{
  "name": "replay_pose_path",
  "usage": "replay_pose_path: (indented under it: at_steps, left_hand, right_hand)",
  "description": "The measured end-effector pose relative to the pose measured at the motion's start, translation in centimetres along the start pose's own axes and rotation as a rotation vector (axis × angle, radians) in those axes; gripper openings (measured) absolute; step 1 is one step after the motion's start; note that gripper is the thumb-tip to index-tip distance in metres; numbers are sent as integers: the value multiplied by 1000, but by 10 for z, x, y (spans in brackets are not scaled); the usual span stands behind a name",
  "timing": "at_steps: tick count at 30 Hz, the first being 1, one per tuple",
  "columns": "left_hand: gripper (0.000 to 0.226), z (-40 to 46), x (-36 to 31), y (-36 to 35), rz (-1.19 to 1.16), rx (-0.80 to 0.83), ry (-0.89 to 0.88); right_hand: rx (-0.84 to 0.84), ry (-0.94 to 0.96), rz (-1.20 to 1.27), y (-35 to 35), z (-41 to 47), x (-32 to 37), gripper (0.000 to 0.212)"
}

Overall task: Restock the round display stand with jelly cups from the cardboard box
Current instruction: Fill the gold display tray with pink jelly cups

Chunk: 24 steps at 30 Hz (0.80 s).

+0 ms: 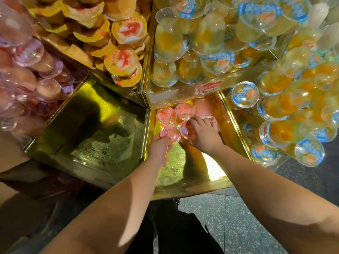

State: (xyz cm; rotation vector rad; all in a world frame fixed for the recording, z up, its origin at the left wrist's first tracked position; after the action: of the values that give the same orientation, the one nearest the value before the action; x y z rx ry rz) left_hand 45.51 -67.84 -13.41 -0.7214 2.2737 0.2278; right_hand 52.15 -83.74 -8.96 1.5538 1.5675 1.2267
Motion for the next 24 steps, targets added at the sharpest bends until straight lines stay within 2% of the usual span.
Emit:
replay_pose_path:
  at_steps: [3,7,11,17,21,24]
  left_hand:
    - [17,-1,-1,-1,20,4,-39]
    - [21,0,0,1,91,30,-90]
    - [32,1,-2,-1,266,37,-126]
    - [51,-15,-16,1,403,46,-16]
    - [45,-38,-31,11,335,95,74]
    - [31,-67,-51,25,293,236,61]
  right_hand:
    - [-9,2,-25,-3,-2,0,70]
    - [1,9,-68,-4,0,1,69]
    - [10,-3,-130,-4,0,1,71]
    - [87,-66,-217,7,-8,6,80]
    - [78,-145,-152,24,-28,0,70]
    - [58,-147,-71,48,-45,12,59]
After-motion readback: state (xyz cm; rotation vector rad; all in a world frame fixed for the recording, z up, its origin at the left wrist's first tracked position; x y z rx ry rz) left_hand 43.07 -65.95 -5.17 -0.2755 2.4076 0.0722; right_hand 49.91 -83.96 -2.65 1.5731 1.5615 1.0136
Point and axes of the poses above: each hand's wrist, its own z-axis towards the middle knuckle, its own y-axis out of the back of the hand, x = y × z, the point moved 3 cm from there along z, towards the middle knuckle, and after that the axes turned 13 degrees about -y, right-handed, at the moved point
